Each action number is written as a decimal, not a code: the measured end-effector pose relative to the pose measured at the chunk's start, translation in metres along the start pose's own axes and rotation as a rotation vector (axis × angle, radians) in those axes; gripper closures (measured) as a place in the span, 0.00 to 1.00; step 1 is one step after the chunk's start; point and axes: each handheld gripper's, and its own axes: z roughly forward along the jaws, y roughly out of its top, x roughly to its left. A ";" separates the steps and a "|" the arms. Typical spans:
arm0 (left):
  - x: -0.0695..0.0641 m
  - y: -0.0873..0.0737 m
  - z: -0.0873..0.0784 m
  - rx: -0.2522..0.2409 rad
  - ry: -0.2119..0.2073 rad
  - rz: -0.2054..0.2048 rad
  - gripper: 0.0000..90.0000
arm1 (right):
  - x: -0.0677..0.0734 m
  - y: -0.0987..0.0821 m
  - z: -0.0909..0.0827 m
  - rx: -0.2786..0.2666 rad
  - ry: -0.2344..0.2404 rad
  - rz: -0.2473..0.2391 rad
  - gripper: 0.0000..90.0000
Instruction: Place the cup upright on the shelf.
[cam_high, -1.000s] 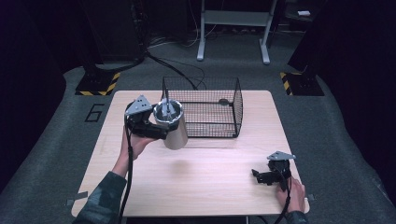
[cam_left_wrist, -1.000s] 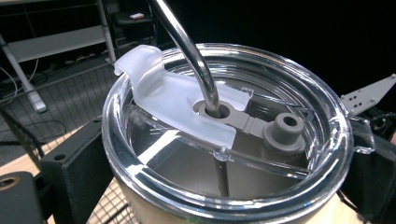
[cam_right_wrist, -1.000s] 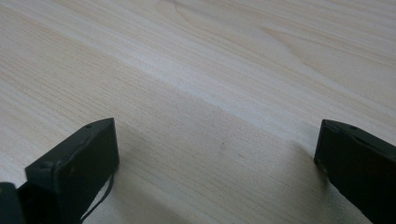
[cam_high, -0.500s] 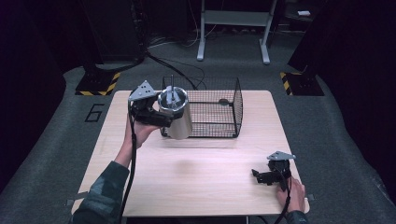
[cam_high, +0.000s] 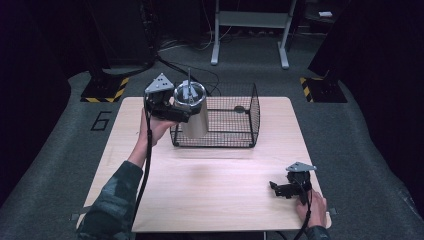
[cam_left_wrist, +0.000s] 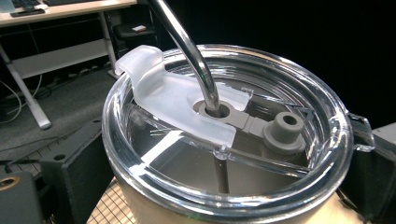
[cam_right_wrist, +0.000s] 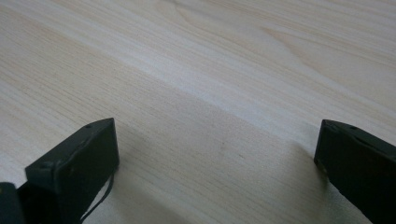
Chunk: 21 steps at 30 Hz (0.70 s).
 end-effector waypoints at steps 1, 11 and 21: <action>0.000 0.000 0.000 0.000 0.000 0.000 0.04 | 0.000 0.000 0.000 0.000 0.000 0.000 0.00; 0.006 0.008 0.019 0.014 0.012 -0.008 0.04 | 0.000 0.000 0.000 0.003 0.001 -0.001 0.00; 0.014 0.014 0.033 0.021 0.036 -0.010 0.04 | 0.000 0.000 0.000 -0.002 0.001 0.001 0.00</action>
